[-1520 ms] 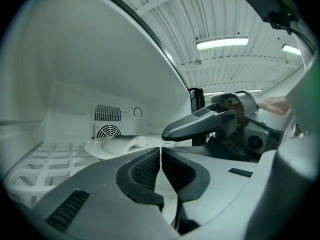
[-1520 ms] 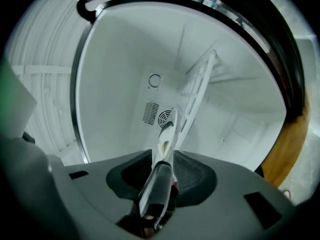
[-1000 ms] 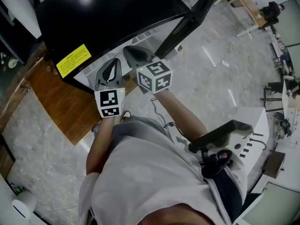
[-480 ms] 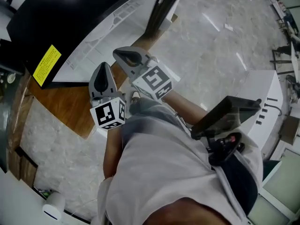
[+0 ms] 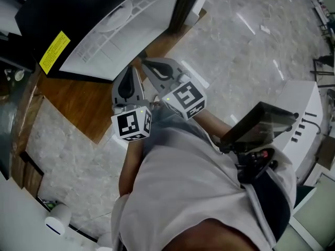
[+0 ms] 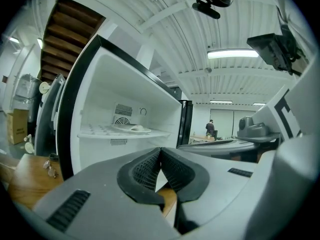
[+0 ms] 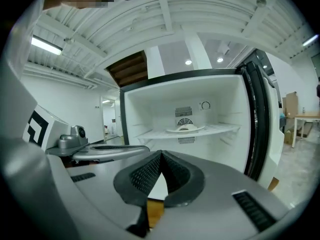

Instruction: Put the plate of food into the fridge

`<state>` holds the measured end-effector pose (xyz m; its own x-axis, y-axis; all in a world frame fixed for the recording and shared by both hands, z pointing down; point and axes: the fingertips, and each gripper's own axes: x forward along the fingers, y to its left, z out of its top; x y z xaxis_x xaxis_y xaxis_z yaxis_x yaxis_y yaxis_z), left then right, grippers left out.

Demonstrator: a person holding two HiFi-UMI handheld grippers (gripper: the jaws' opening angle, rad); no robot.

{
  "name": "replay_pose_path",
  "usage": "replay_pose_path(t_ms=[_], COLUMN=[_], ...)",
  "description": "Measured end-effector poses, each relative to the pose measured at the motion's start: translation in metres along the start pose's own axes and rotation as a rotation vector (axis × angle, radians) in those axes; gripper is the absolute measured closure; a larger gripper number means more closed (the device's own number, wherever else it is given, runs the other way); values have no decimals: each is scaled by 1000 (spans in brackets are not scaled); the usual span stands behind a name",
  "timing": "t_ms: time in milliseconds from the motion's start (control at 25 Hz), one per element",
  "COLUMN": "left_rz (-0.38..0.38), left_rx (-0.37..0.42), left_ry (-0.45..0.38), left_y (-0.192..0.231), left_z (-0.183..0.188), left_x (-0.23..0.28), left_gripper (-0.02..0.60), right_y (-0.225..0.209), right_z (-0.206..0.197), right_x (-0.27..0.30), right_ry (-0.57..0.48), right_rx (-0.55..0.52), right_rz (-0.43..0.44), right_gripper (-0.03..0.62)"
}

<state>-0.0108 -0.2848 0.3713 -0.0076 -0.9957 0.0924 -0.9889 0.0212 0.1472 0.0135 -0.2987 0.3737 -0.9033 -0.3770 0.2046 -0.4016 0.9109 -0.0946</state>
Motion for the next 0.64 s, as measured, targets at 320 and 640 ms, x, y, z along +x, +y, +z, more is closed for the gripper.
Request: replay_pose_path(t_ms=[320, 640], left_rz=[22, 59], left_rx=[20, -8], left_ry=[-64, -52], left_y=[-61, -110], left_z=[20, 6], left_x=[-62, -133], left_gripper=[561, 561], right_y=[45, 90], right_z=[-6, -20], right_x=[-82, -161], right_ry=[-4, 2], right_rx=[3, 3], right_rz=[42, 37], right_gripper=[576, 576])
